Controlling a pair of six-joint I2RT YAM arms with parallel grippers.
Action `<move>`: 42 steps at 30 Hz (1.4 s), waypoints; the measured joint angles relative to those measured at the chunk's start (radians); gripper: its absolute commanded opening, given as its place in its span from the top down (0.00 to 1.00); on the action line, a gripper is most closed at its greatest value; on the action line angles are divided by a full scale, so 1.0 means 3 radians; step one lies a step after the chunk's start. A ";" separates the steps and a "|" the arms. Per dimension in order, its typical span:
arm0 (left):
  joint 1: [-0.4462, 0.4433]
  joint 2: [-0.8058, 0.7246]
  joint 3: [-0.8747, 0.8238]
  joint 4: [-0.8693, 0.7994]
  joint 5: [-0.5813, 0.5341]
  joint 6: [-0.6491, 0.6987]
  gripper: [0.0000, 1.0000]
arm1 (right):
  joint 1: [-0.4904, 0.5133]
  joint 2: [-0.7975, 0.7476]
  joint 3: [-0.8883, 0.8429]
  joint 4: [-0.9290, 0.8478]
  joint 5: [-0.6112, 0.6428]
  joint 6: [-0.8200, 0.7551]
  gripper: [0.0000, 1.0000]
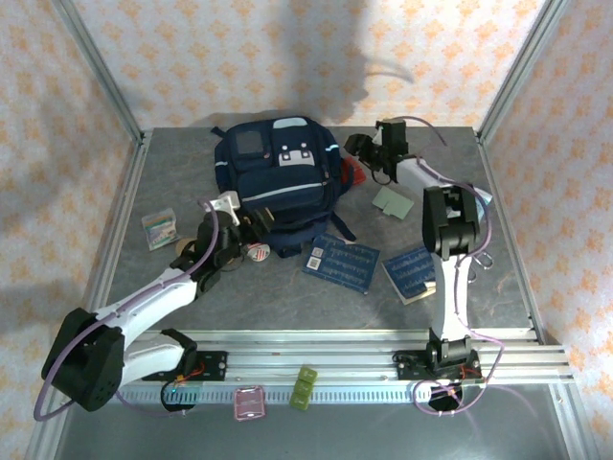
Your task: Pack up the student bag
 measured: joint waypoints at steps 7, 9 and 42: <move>-0.0041 -0.0008 -0.0001 -0.0192 -0.0273 -0.0072 0.32 | 0.0092 0.0465 0.0465 -0.0254 -0.0182 0.0056 0.45; -0.0023 -0.0003 0.0004 -0.0234 -0.0317 -0.0062 0.31 | 0.0118 0.0469 0.0467 -0.0290 -0.0206 0.0052 0.49; 0.0600 0.0868 0.0651 -0.0328 0.0145 0.0092 1.00 | 0.0140 -0.1105 -0.1024 0.0729 -0.0750 0.0893 1.00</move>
